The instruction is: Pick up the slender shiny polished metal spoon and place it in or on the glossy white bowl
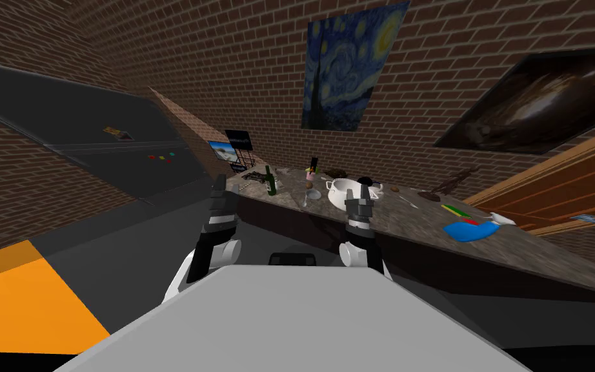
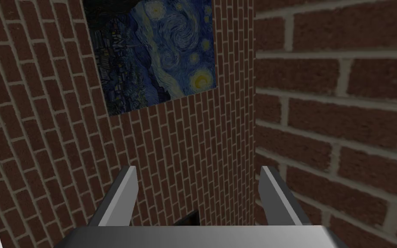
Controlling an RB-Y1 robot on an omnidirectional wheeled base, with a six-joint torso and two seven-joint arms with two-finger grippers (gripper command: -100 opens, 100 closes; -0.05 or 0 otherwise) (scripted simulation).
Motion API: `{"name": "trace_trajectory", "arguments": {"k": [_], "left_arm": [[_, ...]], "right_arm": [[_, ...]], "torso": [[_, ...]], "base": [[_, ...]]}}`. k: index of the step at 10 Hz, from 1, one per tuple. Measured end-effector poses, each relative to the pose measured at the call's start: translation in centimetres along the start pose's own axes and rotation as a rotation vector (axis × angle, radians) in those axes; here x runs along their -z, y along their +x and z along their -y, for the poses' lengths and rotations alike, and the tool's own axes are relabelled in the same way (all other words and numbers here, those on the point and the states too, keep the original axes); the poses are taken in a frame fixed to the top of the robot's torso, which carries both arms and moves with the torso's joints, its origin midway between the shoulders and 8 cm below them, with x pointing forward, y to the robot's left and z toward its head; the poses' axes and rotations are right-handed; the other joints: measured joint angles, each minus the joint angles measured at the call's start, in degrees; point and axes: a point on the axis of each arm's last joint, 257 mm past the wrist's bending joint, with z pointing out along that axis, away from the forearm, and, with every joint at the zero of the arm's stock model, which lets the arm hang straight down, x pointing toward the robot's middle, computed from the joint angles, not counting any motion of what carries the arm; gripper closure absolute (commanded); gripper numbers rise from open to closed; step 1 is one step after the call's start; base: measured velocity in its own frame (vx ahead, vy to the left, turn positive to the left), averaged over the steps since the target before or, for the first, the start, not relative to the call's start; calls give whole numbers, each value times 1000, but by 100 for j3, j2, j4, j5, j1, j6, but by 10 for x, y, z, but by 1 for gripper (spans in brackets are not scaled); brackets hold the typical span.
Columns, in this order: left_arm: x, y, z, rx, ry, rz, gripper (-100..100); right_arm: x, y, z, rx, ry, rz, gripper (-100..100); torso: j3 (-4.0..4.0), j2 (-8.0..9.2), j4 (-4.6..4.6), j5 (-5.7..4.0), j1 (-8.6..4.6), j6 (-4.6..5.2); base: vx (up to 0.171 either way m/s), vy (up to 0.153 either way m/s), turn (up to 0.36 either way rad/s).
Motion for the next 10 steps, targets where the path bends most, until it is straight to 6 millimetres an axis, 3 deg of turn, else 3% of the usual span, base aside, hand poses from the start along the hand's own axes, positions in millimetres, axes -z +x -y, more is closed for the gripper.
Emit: {"name": "trace_trajectory", "arguments": {"k": [6,10], "left_arm": [[0,0,0,0,0,0,0],[0,0,0,0,0,0,0]], "right_arm": [[27,-24,39,181,150,-98,-100],[56,-62,68,345,287,-153,-100]], "torso": [[10,17,4,4,18,-1],[13,22,5,6,28,0]], "base": [[-34,45,167],[-56,79,210]]}}
